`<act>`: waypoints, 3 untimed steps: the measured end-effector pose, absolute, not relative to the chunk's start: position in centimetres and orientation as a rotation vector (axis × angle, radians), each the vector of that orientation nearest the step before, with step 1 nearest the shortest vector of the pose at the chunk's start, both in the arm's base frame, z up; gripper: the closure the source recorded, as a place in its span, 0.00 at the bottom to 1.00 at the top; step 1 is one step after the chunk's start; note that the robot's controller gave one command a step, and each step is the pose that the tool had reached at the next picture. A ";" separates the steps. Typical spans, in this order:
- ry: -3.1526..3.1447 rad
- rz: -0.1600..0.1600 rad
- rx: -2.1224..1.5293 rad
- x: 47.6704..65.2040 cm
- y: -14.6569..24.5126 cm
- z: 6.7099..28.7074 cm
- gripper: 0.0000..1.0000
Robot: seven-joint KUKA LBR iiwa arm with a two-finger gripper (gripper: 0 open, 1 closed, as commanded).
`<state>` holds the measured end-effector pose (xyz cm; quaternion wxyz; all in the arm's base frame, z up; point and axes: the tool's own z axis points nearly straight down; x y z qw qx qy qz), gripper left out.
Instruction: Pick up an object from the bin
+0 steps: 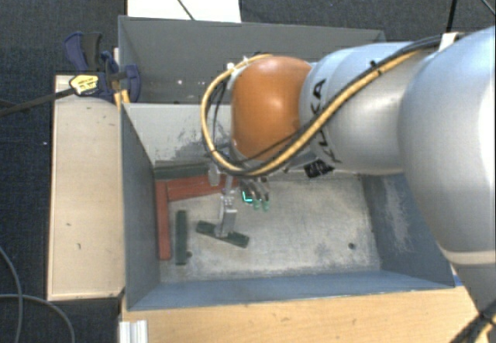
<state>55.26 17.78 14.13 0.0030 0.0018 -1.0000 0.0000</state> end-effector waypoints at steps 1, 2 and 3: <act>-3.143 -0.002 0.000 55.5 17.7 14.6 0.00; -3.151 -0.005 0.059 52.6 17.0 10.5 0.00; -3.130 -0.001 0.278 53.6 17.3 7.0 1.00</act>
Offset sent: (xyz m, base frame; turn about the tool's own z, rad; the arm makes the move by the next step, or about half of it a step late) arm -0.0508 -0.0125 -0.0713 -0.0628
